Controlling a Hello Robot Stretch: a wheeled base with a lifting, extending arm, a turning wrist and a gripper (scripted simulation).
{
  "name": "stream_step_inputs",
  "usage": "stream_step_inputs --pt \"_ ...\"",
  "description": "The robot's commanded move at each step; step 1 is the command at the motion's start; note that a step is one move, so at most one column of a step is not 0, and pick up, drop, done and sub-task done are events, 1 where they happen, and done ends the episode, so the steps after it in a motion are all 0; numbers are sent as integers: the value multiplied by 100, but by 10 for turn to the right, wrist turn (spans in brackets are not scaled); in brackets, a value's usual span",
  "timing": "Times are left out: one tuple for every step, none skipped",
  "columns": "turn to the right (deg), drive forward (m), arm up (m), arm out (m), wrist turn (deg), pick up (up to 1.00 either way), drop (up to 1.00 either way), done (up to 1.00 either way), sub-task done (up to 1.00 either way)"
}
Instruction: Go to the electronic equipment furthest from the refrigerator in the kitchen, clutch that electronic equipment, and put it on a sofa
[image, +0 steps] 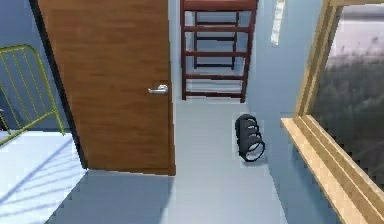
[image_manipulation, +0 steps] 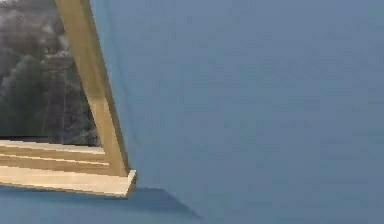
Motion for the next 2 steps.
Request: stream_step_inputs --pt "0 100 0 0 0 0 0 0 0" --pt "0 65 0 0 0 0 0 0 0"
